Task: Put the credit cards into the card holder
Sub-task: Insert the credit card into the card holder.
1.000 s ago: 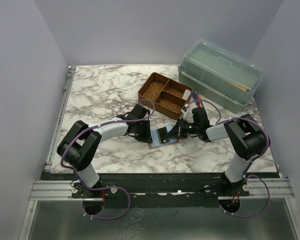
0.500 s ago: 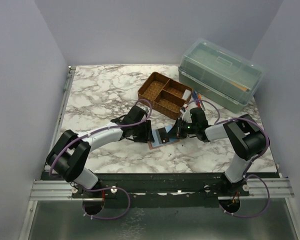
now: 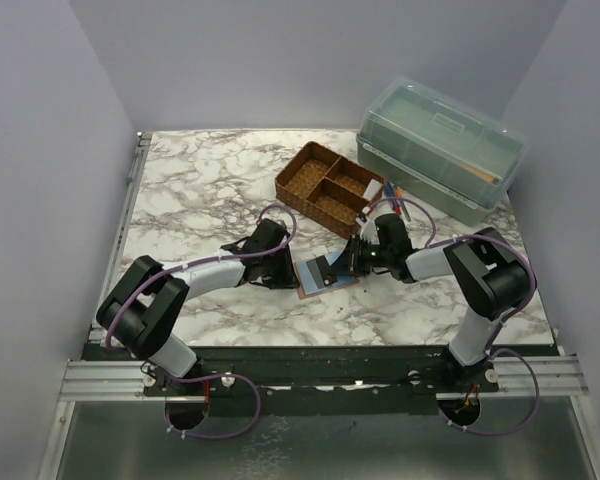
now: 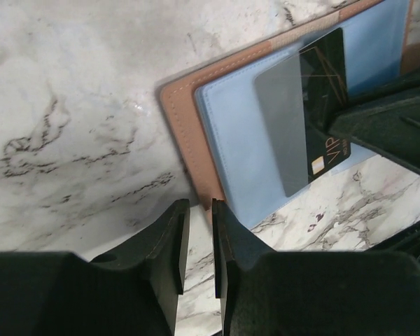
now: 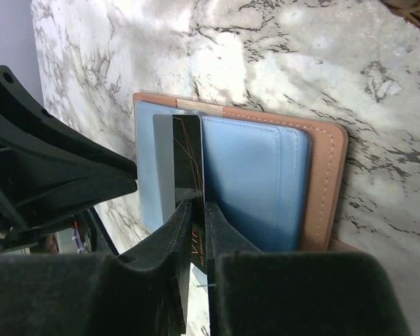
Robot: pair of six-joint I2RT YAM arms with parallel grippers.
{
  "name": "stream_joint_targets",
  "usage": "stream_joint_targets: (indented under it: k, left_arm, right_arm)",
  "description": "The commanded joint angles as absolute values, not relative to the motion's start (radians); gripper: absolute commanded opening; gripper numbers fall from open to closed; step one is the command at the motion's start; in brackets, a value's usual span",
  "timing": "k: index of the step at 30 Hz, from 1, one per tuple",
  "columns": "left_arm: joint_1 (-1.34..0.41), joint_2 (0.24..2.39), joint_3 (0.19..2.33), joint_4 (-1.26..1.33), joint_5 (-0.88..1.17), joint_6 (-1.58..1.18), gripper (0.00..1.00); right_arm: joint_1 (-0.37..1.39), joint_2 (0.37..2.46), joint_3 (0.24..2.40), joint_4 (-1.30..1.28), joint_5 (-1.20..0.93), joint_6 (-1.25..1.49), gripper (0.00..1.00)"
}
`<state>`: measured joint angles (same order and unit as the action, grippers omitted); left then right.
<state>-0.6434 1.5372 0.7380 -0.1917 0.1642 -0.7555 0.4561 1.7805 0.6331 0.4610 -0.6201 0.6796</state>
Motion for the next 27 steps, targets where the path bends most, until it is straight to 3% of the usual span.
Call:
stream_joint_targets:
  k: [1, 15, 22, 27]
  left_arm:
    - [-0.646, 1.599, 0.715, -0.164, 0.193, -0.782, 0.25]
    - [-0.650, 1.509, 0.697, -0.166, 0.210, -0.782, 0.22]
    - [-0.650, 1.500, 0.693, -0.181, 0.215, -0.770, 0.22]
    - [-0.650, 1.514, 0.696, -0.180, 0.235, -0.777, 0.20]
  right_arm:
    - [0.492, 1.824, 0.643, 0.393, -0.517, 0.653, 0.14]
    - [0.593, 1.706, 0.552, 0.474, -0.426, 0.811, 0.20]
    - [0.592, 1.648, 0.504, 0.478, -0.404, 0.838, 0.34]
    - [0.592, 1.654, 0.481, 0.543, -0.438, 0.858, 0.38]
